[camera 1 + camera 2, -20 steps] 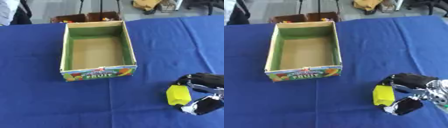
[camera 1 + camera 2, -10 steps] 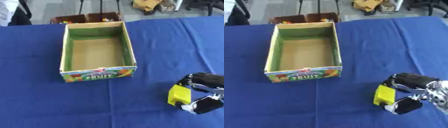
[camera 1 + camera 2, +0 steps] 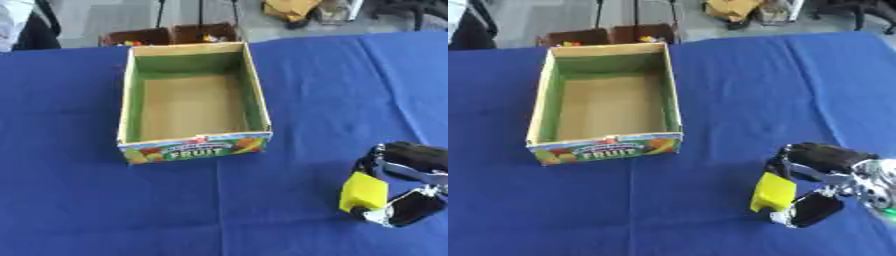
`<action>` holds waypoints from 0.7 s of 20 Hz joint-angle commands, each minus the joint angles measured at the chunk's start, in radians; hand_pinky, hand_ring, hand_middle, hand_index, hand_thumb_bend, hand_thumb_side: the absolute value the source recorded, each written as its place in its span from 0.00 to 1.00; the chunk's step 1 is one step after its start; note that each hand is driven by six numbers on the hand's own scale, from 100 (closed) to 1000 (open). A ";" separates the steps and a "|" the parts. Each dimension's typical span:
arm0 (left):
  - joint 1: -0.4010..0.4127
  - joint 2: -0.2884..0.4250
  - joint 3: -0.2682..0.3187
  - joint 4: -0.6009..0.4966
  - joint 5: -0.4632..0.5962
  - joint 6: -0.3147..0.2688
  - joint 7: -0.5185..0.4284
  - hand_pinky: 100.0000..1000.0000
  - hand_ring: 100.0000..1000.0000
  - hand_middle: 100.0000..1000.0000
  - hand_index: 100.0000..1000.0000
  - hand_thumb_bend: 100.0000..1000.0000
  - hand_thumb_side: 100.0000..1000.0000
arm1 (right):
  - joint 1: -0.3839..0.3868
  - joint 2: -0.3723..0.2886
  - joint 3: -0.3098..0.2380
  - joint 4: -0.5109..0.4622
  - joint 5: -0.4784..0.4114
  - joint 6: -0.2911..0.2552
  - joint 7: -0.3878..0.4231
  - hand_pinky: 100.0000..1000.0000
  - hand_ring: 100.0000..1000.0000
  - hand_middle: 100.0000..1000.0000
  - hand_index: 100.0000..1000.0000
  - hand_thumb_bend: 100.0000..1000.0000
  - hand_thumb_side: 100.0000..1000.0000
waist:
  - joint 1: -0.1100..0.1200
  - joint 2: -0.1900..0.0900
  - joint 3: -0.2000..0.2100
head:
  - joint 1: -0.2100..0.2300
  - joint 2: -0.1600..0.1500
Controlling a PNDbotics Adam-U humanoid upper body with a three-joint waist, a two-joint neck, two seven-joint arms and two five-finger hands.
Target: Pick up objects on the table and place them in the box.
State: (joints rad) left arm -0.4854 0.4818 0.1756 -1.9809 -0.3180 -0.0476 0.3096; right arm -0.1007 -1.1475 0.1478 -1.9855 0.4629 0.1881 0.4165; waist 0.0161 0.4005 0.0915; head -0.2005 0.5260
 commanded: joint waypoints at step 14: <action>-0.010 0.021 0.000 -0.019 0.002 -0.005 -0.001 0.67 0.94 0.96 0.98 0.00 1.00 | -0.137 -0.052 -0.065 -0.015 0.054 0.000 -0.123 0.59 0.69 0.28 0.48 0.03 0.43 | -0.018 -0.011 0.007 | 0.012 -0.036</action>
State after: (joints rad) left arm -0.4853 0.4818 0.1705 -1.9809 -0.3178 -0.0496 0.3081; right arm -0.2263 -1.1526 0.1048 -1.9855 0.5085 0.1898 0.3027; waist 0.0141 0.4005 0.0994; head -0.1921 0.5047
